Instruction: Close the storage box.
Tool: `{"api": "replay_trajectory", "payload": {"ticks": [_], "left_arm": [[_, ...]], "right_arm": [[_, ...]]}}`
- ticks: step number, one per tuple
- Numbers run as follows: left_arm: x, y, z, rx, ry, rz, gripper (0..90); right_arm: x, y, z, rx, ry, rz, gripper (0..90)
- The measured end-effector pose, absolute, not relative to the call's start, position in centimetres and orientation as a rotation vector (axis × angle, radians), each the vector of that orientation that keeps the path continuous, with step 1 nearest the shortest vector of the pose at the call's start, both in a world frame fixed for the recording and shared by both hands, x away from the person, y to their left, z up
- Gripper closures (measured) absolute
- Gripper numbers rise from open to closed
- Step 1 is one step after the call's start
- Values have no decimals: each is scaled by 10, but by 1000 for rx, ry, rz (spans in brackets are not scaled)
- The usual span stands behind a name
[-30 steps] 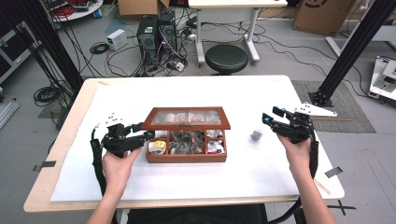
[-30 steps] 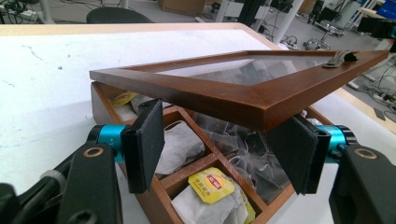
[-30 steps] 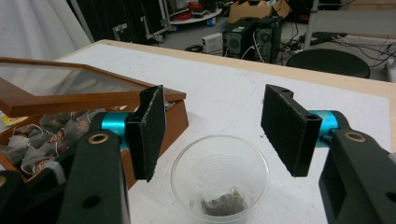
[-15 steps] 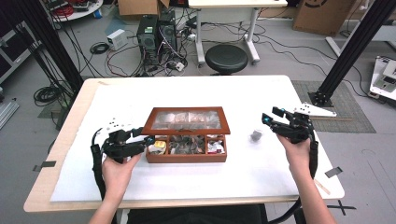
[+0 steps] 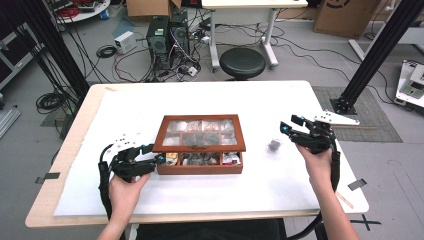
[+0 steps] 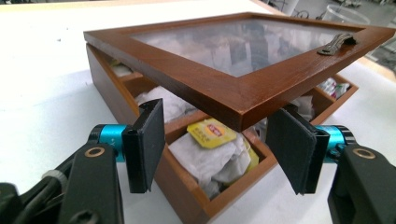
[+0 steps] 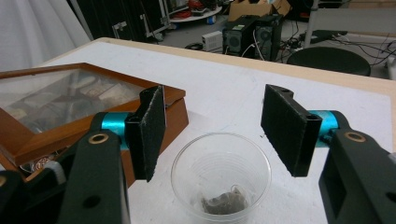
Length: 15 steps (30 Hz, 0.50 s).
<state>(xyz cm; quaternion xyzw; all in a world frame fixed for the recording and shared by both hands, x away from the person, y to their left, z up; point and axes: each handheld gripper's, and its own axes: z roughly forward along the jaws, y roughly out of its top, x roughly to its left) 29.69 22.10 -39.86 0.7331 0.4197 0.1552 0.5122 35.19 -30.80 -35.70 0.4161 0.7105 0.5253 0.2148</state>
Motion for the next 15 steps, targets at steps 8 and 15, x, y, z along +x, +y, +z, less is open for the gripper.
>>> {"api": "replay_trajectory", "payload": {"ticks": [8,15], "left_arm": [[293,219,-408,1815,1025,387,380],[291,217,-411,1847,1037,396,380]], "right_arm": [[352,-307,-357,1153,1974,1454,410],[352,-307,-358,1151,1974,1456,410]]}}
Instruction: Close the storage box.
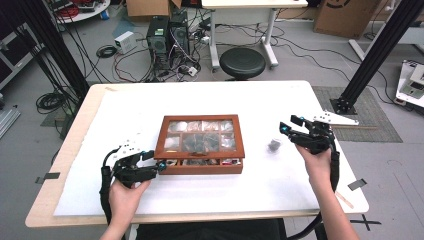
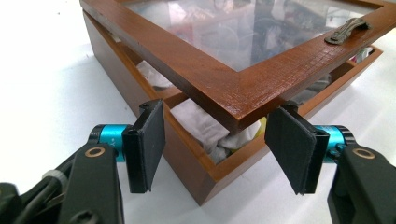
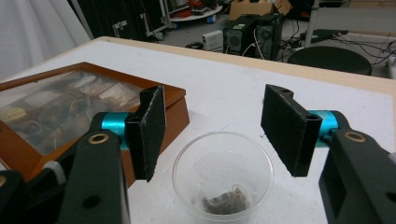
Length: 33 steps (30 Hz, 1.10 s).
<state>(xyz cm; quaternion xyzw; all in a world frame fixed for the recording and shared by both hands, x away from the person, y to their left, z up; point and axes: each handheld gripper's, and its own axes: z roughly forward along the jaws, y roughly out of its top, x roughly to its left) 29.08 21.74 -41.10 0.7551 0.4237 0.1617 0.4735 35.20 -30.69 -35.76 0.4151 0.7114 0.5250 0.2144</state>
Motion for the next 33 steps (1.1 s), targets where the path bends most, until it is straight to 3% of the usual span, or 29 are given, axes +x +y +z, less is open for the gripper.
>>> {"api": "replay_trajectory", "payload": {"ticks": [23,33], "left_arm": [[289,213,-422,1990,1072,352,387],[284,219,-415,1975,1059,366,368]], "right_arm": [[352,-310,-359,1166,1972,1455,410],[352,-313,-359,1174,1965,1457,406]]}}
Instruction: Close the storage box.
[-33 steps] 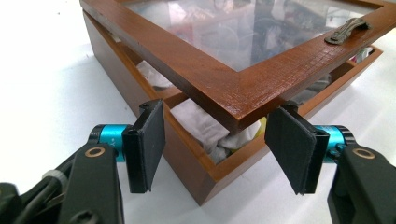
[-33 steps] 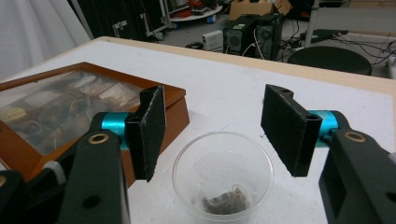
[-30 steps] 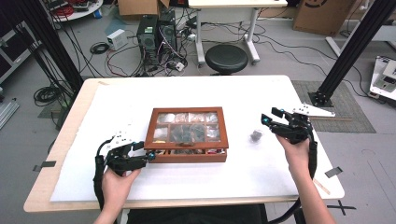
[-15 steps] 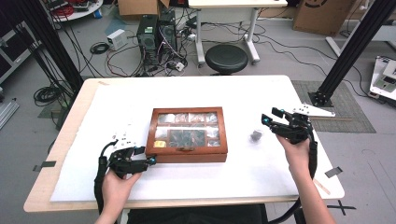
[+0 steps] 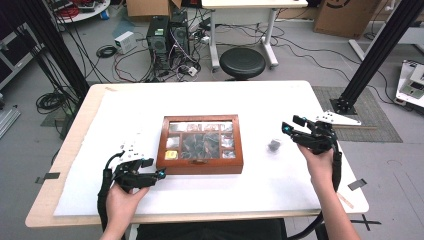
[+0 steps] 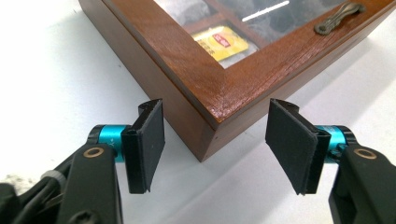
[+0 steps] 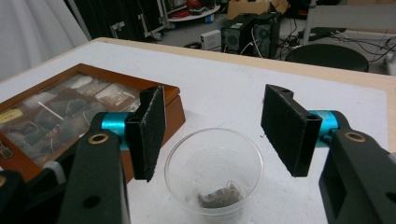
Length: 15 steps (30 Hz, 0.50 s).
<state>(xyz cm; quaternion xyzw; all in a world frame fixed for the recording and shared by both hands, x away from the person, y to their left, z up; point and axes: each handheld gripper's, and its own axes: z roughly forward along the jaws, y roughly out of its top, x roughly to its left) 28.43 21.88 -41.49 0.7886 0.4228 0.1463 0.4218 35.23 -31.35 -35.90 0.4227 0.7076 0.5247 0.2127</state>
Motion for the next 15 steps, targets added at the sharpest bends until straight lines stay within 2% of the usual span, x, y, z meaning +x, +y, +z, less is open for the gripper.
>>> {"api": "replay_trajectory", "payload": {"ticks": [15], "left_arm": [[303,221,-361,1806,929,491,325]], "right_arm": [[351,-314,-357,1171,1955,1462,396]]}}
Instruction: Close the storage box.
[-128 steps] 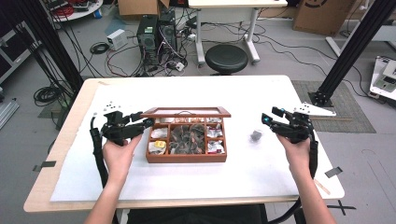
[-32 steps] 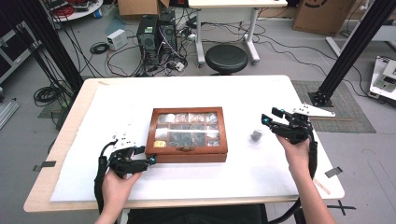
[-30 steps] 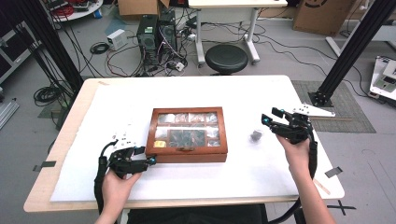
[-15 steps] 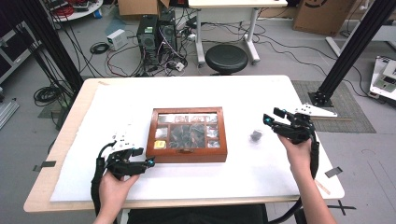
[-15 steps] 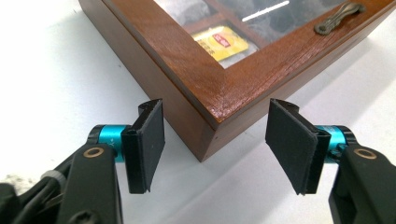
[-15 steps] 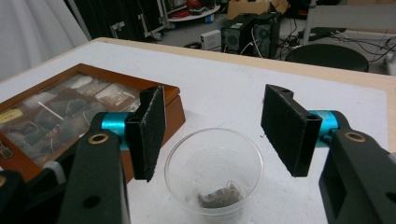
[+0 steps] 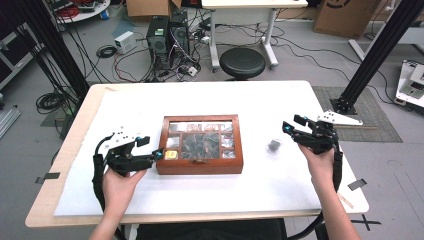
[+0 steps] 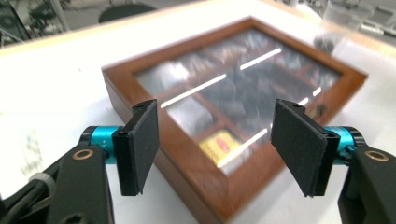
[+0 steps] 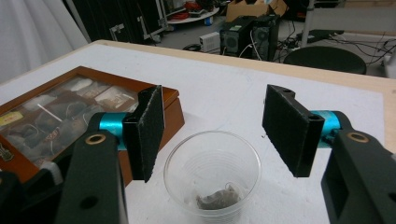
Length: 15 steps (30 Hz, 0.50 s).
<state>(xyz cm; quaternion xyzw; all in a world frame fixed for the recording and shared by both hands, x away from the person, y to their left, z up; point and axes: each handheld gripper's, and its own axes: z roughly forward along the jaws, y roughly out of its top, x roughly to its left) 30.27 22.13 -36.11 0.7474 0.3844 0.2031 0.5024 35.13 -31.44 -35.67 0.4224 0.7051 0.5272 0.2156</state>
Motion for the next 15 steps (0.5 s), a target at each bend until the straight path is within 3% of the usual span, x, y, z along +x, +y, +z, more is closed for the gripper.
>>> {"api": "replay_trajectory", "payload": {"ticks": [15], "left_arm": [[322,209,-341,1733,910,535,308]], "right_arm": [[351,-314,-356,1162,1956,1458,381]]}}
